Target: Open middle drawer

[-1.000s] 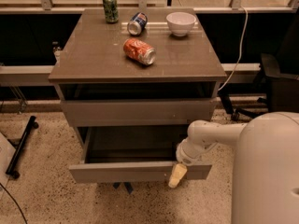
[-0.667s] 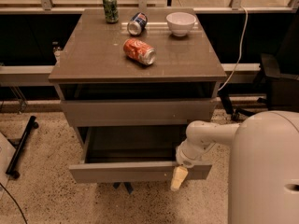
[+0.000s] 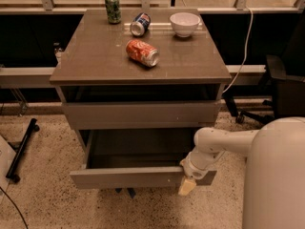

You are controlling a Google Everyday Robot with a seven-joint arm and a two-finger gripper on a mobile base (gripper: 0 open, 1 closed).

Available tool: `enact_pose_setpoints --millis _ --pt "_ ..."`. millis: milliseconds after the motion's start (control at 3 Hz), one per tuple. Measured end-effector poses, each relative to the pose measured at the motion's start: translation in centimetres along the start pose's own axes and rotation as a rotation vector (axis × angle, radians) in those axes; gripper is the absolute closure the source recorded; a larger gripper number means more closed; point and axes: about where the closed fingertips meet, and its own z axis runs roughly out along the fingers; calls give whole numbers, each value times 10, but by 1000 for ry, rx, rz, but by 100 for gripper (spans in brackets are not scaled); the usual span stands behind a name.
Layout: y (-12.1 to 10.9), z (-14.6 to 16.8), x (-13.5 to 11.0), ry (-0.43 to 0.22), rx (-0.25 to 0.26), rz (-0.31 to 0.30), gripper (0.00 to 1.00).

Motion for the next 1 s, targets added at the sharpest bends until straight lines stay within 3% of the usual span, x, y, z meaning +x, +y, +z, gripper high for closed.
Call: enact_pose_setpoints --millis 333,667,1000 --pt "1 0 0 0 -1 0 64" --pt "23 -2 11 22 -17 50 69" --pt "33 -2 16 32 -28 77 38"
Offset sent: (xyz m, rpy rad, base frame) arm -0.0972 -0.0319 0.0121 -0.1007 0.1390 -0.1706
